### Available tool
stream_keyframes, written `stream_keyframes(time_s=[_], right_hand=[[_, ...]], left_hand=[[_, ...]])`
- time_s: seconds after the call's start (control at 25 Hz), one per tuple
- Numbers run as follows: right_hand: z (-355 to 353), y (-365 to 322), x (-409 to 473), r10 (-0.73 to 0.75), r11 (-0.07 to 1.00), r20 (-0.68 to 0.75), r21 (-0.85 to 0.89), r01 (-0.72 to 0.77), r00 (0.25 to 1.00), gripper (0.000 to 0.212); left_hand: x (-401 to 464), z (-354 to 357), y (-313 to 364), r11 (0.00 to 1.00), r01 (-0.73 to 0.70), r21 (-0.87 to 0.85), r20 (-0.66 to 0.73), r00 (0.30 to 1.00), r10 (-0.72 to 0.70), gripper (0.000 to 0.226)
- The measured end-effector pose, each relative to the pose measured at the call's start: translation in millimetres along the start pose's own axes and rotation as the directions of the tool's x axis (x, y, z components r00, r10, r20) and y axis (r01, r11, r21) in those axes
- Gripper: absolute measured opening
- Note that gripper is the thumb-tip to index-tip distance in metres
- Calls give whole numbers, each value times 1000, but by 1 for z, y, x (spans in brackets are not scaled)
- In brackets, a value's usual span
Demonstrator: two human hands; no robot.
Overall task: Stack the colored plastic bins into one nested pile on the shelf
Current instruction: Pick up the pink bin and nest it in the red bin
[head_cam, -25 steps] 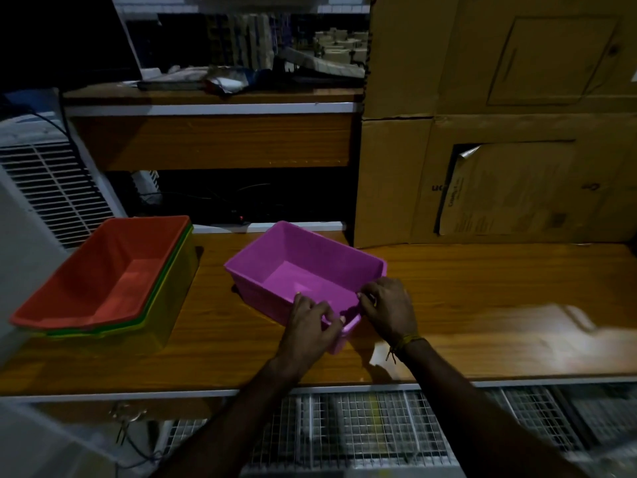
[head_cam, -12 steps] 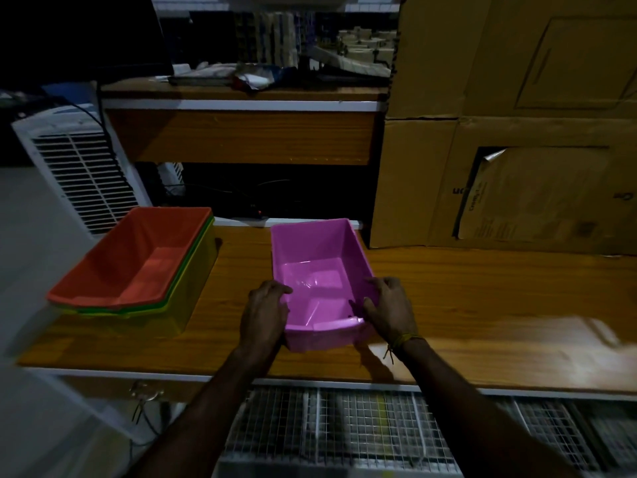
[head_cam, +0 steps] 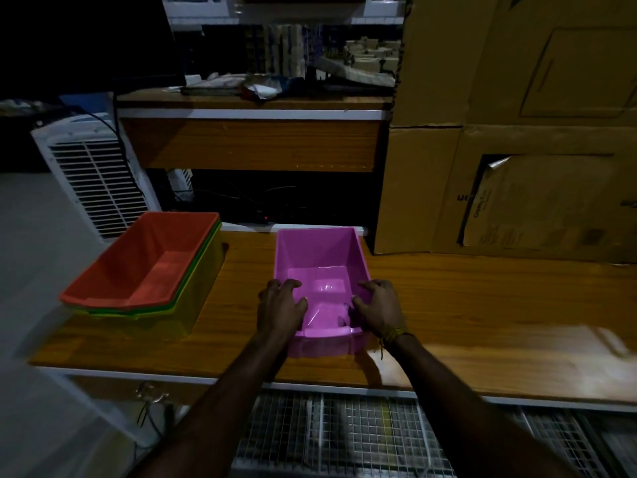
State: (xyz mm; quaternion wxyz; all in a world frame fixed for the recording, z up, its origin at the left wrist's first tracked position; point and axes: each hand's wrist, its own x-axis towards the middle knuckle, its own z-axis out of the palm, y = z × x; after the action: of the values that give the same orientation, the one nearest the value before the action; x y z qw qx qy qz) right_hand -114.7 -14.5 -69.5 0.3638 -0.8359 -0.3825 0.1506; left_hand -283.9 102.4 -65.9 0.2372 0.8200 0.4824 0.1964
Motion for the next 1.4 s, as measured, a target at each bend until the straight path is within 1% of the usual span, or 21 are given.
stream_keyframes(time_s=[0.08,0.2,0.28,0.36,0.44,0.56,0.68,0.76,0.84,0.96,1.04,1.16,1.24,1.4], right_hand=[[0,0,-1,5,1000,-33,27,-4,999,45],[-11,-4,2,-37,999,-94,26,40,995,40],[-22,-14,9,-30,998,-129,49,36,991,36],[-34,-23,20,19,998,-148,55,-11,989,34],[-47,-32,33,53,998,-138,39,-48,989,34],[-65,-44,47,61,995,-106,81,-53,993,32],[-77,-52,57,64,991,-113,121,-50,992,32],[-78,-52,58,72,992,-108,106,-61,992,33],[-76,-47,54,76,996,-97,63,-70,992,32],[-64,-32,43,97,995,-100,11,-96,990,32],[-55,-24,33,91,995,-115,-28,-95,989,32],[-43,-9,19,75,996,-126,-34,-80,989,35],[-38,2,11,67,997,-114,-20,-70,991,34],[-35,19,1,21,1000,-90,-7,-21,996,31]], left_hand=[[1,1,1,1000,-1,-19,-37,999,0,38],[8,-7,10,998,-16,-68,-93,996,10,32],[18,-17,21,999,1,-52,-110,994,-6,31],[29,-30,34,999,15,-53,-79,997,-19,31],[42,-44,45,996,-4,-85,-30,1000,2,30],[61,-58,56,995,-27,-97,38,999,31,29],[71,-62,63,990,-23,-138,71,997,33,28],[73,-60,64,988,-14,-151,72,997,25,30],[70,-57,64,992,3,-124,63,998,5,37],[57,-45,63,997,19,-70,7,1000,-18,43],[42,-31,59,998,46,-46,-39,998,-48,43],[21,-11,52,997,65,-42,-87,994,-68,40],[10,-3,48,994,72,-78,-99,992,-79,38],[-8,7,45,986,105,-127,-81,990,-116,33]])
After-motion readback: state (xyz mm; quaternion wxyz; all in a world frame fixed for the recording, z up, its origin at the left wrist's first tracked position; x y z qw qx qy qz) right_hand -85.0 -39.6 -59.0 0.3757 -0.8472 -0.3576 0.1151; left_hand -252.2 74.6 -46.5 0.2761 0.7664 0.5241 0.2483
